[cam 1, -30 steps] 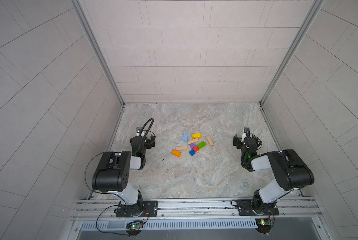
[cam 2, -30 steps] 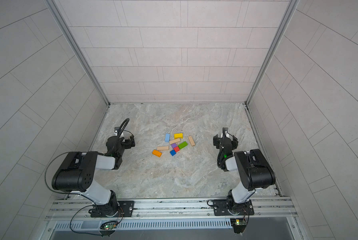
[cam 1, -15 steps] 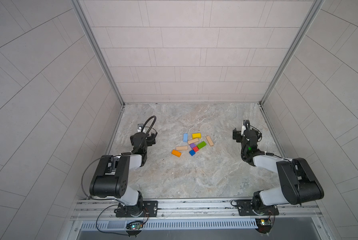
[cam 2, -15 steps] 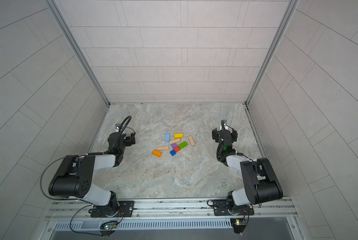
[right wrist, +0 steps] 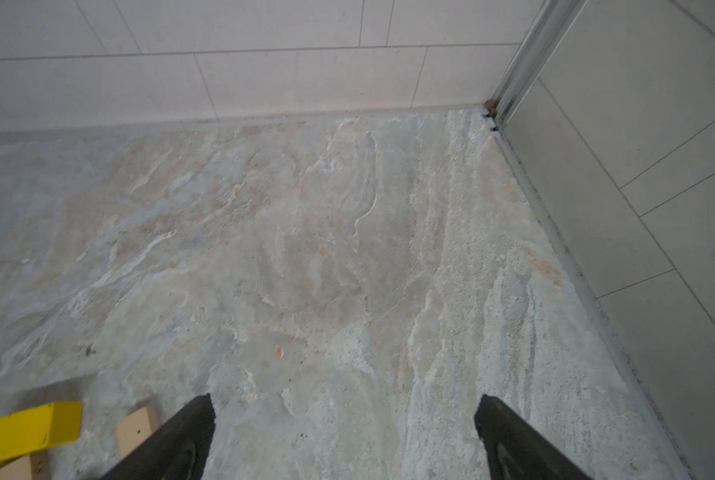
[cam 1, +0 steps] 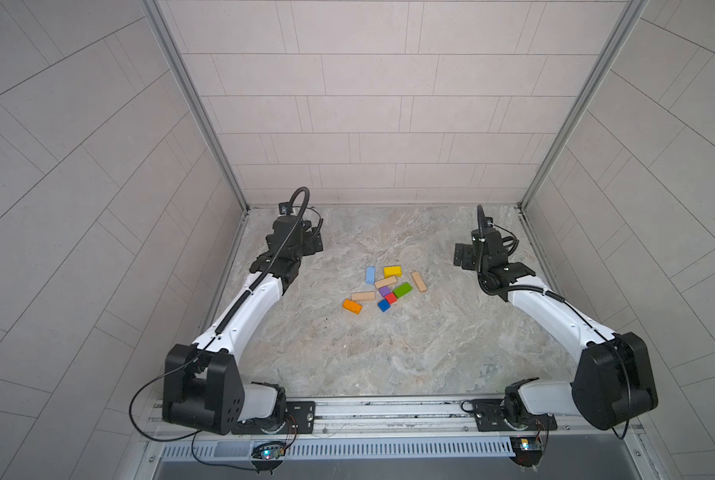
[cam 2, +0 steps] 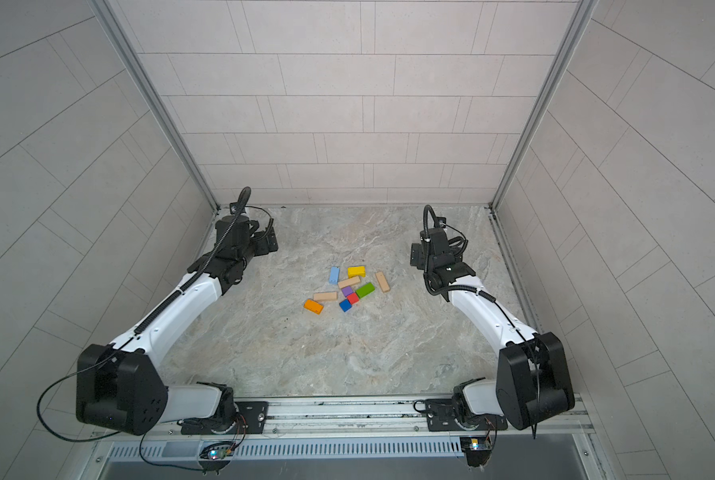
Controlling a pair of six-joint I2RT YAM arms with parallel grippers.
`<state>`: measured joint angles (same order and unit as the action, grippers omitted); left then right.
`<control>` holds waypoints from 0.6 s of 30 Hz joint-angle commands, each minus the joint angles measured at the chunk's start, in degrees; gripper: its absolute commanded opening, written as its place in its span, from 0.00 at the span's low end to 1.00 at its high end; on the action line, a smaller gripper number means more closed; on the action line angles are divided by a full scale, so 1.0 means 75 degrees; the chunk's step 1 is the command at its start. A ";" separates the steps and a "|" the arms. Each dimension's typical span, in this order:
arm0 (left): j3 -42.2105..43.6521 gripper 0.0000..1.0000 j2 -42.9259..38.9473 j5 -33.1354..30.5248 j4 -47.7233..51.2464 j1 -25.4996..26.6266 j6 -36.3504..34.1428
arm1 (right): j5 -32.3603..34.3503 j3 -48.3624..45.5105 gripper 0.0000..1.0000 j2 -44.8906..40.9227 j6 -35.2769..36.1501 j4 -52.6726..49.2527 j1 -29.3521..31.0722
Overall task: Build the wood block tower
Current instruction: 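Raise both arms and move both grippers toward the block pile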
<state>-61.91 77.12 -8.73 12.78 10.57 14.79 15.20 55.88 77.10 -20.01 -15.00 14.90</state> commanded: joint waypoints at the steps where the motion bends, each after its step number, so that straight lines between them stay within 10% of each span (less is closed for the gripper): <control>1: -0.0327 1.00 -0.0143 0.1177 0.2422 0.0021 0.0529 | -0.0804 0.0332 1.00 0.0089 -0.0494 -0.1555 0.0280; 10: -0.0301 1.00 -0.0323 0.3905 0.2978 0.0334 0.0289 | -0.2007 0.0698 0.95 0.0959 0.0371 -0.1857 0.1435; 18: -0.0189 1.00 -0.0663 0.4446 0.2992 0.1048 0.0103 | -0.2556 0.1715 0.89 0.2006 0.1047 -0.2831 0.1906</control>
<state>-63.31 73.93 20.99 33.82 17.76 16.71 -1.63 67.24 91.18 -14.76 -32.36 28.29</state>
